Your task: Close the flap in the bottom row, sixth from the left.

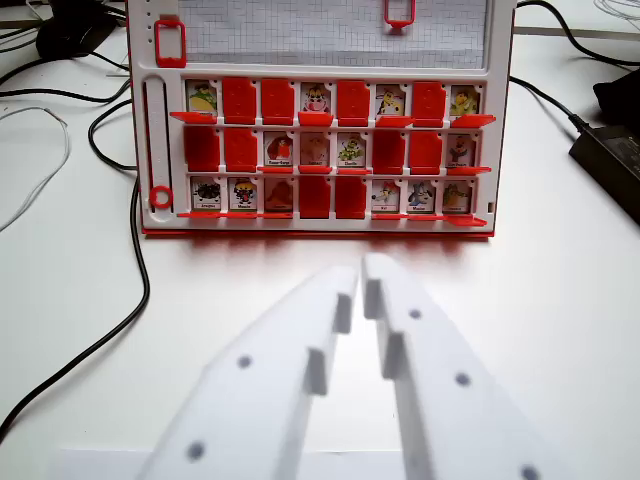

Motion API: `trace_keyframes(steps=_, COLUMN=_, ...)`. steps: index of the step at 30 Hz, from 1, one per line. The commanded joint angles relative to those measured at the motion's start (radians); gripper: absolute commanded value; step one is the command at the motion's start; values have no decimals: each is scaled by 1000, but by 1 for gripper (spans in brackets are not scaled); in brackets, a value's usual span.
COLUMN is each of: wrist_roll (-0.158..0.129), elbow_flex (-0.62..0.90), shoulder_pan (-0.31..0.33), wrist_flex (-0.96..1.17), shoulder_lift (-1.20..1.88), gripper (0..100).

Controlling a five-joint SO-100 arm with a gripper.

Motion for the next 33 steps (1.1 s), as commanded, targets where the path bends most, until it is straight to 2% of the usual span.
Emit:
trace_keyframes(steps=1, wrist_roll=-18, elbow_flex=-60, shoulder_pan=18, wrist_flex=-11, shoulder_lift=-9, gripper=0)
trace_keyframes(steps=14, wrist_roll=5, elbow_flex=-48, shoulder_pan=14, wrist_flex=-32, shoulder_lift=-9, gripper=0)
trace_keyframes(steps=22, wrist_roll=35, elbow_flex=-51, shoulder_pan=14, wrist_flex=-48, shoulder_lift=-9, gripper=0)
trace_keyframes(steps=33, wrist_roll=38, elbow_flex=-43, shoulder_pan=15, wrist_flex=-69, shoulder_lift=-9, gripper=0)
